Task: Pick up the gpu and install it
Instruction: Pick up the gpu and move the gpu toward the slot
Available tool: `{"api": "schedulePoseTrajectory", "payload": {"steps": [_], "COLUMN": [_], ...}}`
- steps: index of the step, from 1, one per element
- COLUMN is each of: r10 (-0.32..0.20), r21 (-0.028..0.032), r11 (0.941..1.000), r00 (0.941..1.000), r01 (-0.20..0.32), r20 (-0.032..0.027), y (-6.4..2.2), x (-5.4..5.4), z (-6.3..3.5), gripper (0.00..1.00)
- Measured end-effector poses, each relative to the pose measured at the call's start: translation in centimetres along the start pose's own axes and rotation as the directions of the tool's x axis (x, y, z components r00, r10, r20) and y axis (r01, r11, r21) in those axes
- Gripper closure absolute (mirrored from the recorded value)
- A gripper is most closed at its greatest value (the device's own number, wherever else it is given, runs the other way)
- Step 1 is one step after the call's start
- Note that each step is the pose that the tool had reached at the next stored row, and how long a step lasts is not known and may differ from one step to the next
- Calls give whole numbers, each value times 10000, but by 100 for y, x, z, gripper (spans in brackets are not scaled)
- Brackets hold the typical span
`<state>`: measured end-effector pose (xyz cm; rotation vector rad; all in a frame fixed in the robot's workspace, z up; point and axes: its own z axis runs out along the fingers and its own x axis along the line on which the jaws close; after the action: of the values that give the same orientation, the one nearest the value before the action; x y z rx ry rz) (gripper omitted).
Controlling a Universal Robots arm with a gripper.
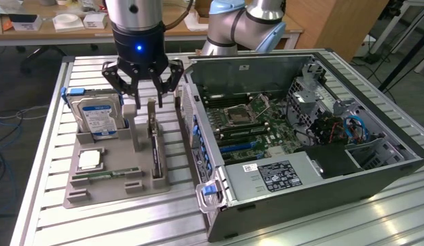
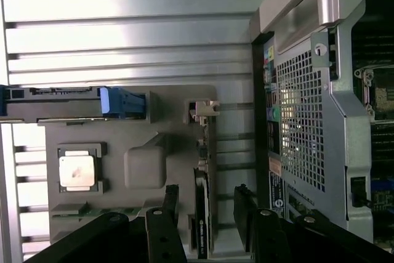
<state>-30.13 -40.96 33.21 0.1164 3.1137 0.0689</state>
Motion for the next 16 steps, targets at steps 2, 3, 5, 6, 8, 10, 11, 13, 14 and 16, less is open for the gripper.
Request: {"api": "schedulePoseTrajectory", "payload": {"steps": [2,3,5,6,8,10,11,13,14,16], "r10": [1,0,0,0,0,0,0,1,0,1], "r21": [-1,0,0,-1,0,0,0,-1,0,0], "r11": [10000,10000,10000,10000,10000,10000,10000,10000,10000,10000], "r00": [10000,10000,10000,10000,10000,10000,10000,10000,10000,10000], "r01": [-1,0,0,0,0,0,0,-1,0,-1], "r20": [1,1,0,1,0,1,0,1,1,0], "y": [0,-1,-2,-2,-2,-3,-3,-4,-4,-5], "x": [1,1,1,1,2,2,2,2,2,3], "z": [14,21,35,42,56,70,76,89,95,107], "gripper": [51,51,51,51,51,51,51,51,51,51]}}
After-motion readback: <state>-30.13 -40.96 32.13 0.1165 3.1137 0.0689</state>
